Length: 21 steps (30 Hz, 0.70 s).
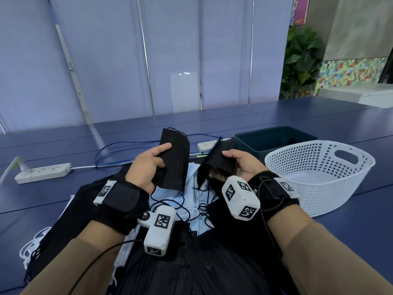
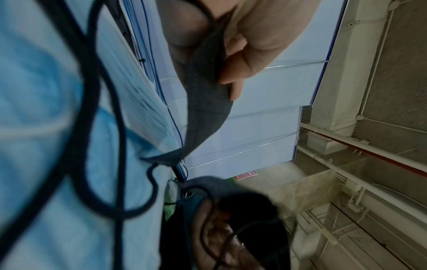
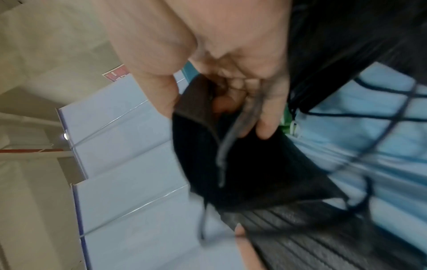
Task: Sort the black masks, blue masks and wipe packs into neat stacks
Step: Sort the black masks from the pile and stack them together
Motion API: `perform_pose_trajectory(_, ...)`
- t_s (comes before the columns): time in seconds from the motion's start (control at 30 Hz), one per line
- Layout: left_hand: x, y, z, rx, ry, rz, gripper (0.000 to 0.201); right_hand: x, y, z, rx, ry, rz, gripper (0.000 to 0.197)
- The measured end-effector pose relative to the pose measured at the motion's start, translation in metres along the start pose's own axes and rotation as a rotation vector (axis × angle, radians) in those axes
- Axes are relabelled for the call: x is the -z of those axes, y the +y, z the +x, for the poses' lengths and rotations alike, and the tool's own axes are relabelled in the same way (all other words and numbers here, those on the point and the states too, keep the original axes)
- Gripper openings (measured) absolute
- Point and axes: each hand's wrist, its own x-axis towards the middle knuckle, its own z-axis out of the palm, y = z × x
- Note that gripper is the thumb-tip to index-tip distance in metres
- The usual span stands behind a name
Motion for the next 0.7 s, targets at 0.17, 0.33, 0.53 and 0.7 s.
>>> perform_pose_trajectory(0.17, -0.005, -0.004, -0.004, 0.05, -0.04, -0.092, 0.038, -0.019, -0.003, -0.014, -0.017, -0.186, 0.068, 0.027)
perform_pose_trajectory(0.33, -0.014, -0.001, -0.011, 0.084, -0.24, -0.143, 0.048, -0.036, -0.005, -0.028, 0.04, -0.367, 0.038, 0.027)
perform_pose_trajectory(0.53, -0.032, -0.007, -0.022, -0.056, -0.339, -0.135, 0.042, -0.045, 0.012, -0.022, 0.181, -0.193, -0.197, 0.037)
perform_pose_trajectory(0.7, -0.038, -0.016, -0.021, -0.112, -0.228, -0.14, 0.032, -0.05, 0.011, -0.022, 0.118, -0.192, -0.099, 0.051)
